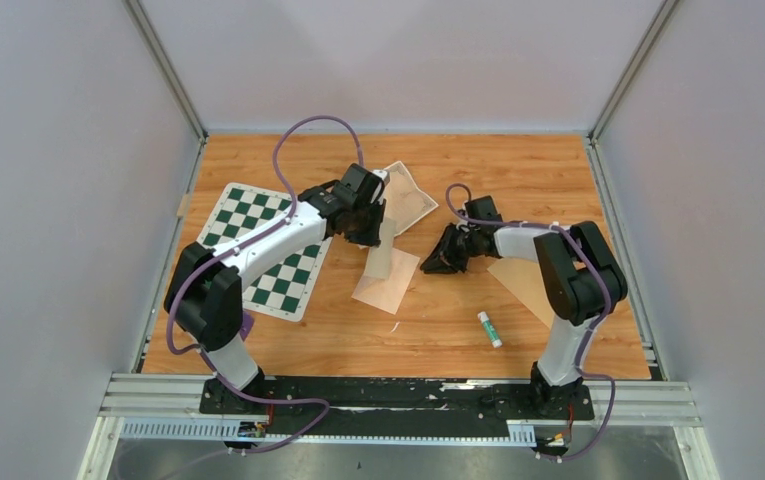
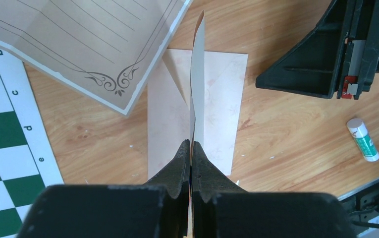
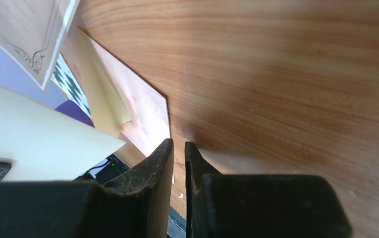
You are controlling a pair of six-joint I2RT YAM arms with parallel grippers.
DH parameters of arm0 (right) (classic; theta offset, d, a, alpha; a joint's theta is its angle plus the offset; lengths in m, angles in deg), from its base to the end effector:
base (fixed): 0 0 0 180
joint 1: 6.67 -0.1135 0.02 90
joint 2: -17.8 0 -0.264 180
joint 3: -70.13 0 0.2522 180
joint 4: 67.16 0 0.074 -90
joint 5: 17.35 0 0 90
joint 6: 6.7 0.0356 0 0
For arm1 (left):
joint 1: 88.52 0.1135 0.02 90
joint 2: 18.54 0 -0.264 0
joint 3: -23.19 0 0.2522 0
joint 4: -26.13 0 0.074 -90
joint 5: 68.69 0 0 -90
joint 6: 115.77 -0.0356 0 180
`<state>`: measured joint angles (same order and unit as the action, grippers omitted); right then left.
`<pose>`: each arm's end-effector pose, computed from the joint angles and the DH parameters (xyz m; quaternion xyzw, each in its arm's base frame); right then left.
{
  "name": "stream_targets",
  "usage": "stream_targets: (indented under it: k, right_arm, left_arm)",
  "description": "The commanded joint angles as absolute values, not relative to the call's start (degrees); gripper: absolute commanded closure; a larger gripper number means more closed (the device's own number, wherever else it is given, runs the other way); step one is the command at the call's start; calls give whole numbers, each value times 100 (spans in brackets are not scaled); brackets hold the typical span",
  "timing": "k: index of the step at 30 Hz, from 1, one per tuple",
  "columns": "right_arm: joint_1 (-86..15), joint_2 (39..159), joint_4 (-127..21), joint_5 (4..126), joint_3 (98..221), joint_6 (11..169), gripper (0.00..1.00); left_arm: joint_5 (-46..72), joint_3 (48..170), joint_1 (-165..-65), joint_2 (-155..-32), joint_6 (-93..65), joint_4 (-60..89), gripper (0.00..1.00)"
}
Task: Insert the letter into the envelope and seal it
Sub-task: Place the letter in the envelope.
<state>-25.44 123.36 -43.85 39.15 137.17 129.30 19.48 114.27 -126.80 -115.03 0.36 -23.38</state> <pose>0.3128 0.1271 0.1194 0.1505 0.9192 0.3609 0.0471 0.2850 -0.2263 0.2624 0.1057 0.9475 -0.1735 0.2469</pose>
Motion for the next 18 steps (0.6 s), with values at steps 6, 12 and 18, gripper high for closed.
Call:
stream_targets:
  k: [6, 12, 18]
  right_arm:
    - [-2943, 12568, -5546, 2997, 14211, 13107, 85]
    - [-3075, 13030, -4975, 3605, 14366, 13347, 88]
    - [-3075, 13286, -4470, 4031, 14511, 13399, 93]
  left_arm:
    - [2082, 11542, -12719, -11329, -218, -2351, 100]
    - [2112, 11571, -12726, -11245, -622, -2336, 100]
    - [2661, 11488, -12719, -11116, -1489, -2270, 100]
